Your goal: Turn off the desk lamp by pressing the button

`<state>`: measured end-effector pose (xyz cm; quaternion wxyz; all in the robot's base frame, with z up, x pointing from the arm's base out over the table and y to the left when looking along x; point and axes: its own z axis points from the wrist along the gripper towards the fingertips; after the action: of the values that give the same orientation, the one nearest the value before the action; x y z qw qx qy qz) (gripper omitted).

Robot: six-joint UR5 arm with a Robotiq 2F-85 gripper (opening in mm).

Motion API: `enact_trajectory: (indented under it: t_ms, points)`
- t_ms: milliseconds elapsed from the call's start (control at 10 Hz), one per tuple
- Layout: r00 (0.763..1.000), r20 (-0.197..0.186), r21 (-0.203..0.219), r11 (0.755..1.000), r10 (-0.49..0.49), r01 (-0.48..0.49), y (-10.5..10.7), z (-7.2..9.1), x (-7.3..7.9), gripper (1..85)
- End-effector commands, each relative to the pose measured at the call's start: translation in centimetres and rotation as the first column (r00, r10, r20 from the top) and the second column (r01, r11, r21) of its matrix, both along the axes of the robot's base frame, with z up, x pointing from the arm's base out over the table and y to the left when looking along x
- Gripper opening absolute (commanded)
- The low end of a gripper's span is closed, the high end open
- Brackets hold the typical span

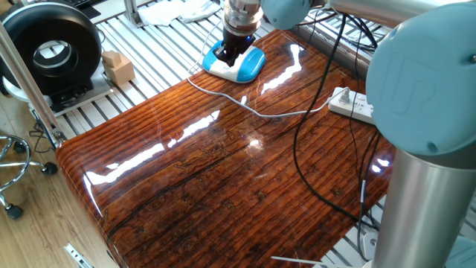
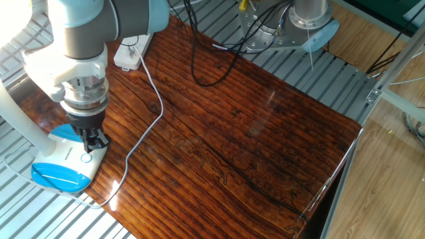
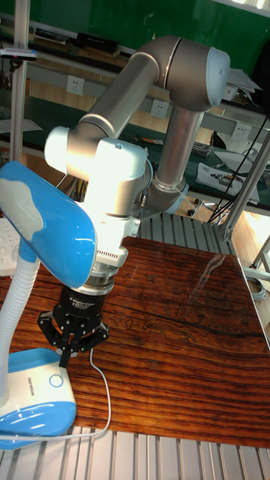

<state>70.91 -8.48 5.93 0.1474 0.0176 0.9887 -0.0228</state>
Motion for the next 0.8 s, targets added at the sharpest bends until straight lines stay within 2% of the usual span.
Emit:
enact_trajectory:
  t_ms: [0,100,500,700]
  points:
    - [1.000,0.007,0.005,1.000,0.000,0.000,-0.1,0.0,1.0,1.3]
    - [1.000,0.005,-0.011,1.000,0.008,-0.008,-0.5,-0.2,1.2,1.3]
    - [1.000,0.015,0.008,1.000,0.006,-0.006,-0.2,-1.3,2.0,1.3]
    - [1.000,0.018,0.011,1.000,0.005,-0.005,-0.1,-1.4,2.2,1.3]
